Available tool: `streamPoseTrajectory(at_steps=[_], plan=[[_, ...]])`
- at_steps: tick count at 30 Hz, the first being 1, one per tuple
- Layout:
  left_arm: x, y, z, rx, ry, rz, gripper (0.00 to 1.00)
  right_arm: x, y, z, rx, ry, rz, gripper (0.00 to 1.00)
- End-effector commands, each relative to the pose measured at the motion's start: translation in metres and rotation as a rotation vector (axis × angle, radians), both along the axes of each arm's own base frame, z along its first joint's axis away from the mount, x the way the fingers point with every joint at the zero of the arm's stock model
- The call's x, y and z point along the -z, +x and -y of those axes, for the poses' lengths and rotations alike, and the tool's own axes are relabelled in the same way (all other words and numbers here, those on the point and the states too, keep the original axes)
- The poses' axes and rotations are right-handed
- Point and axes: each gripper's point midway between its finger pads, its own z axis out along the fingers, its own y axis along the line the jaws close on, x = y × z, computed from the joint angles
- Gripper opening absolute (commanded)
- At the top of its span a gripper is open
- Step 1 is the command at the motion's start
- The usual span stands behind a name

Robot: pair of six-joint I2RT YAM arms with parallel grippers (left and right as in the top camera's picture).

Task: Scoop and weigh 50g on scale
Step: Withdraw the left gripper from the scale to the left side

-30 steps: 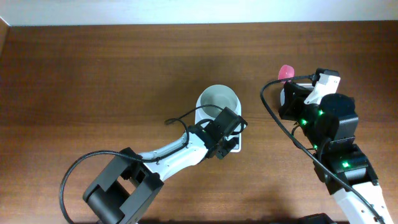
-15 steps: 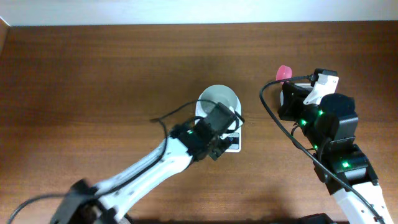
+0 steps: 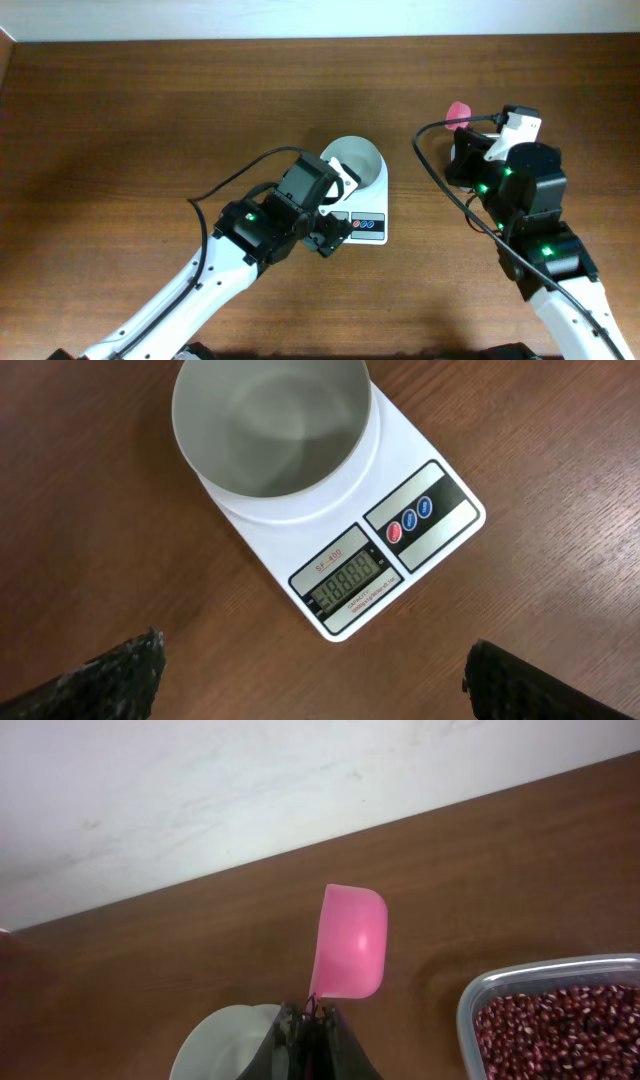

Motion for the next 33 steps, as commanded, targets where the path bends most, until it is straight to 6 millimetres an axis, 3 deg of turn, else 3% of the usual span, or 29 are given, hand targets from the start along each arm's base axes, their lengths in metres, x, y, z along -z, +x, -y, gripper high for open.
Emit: streamPoseTrajectory(at_steps=[1, 4, 8, 12, 16, 20, 26, 29, 33], plan=[[-0.02, -0.011, 0.008, 0.226, -0.06, -0.043, 0.99, -0.01, 0.007, 0.003, 0.018, 0.006, 0.032, 0.04], [-0.033, -0.019, -0.022, 0.301, -0.011, -0.1, 0.99, -0.01, 0.007, 0.003, 0.017, 0.007, 0.034, 0.04], [-0.049, -0.038, -0.041, 0.363, 0.0, -0.173, 0.99, -0.011, 0.006, -0.003, -0.012, 0.018, 0.032, 0.04], [-0.059, -0.029, -0.039, 0.359, -0.011, -0.127, 0.99, -0.01, 0.003, -0.007, -0.038, 0.027, 0.023, 0.04], [-0.06, -0.028, -0.038, 0.359, -0.012, -0.122, 0.99, -0.002, -0.017, -0.003, -0.039, 0.012, -0.039, 0.04], [-0.059, -0.03, -0.041, 0.332, -0.008, -0.135, 0.99, -0.01, -0.035, 0.0, -0.05, -0.01, -0.029, 0.04], [-0.083, -0.023, -0.089, 0.129, -0.046, -0.081, 0.99, -0.034, -0.053, 0.005, -0.051, -0.025, 0.047, 0.04], [-0.089, -0.024, -0.081, 0.148, -0.139, -0.088, 0.99, -0.023, -0.057, 0.005, -0.053, -0.031, 0.002, 0.04], [-0.09, -0.023, -0.081, 0.157, -0.135, -0.078, 0.99, -0.017, -0.06, 0.006, -0.053, -0.037, -0.028, 0.04]])
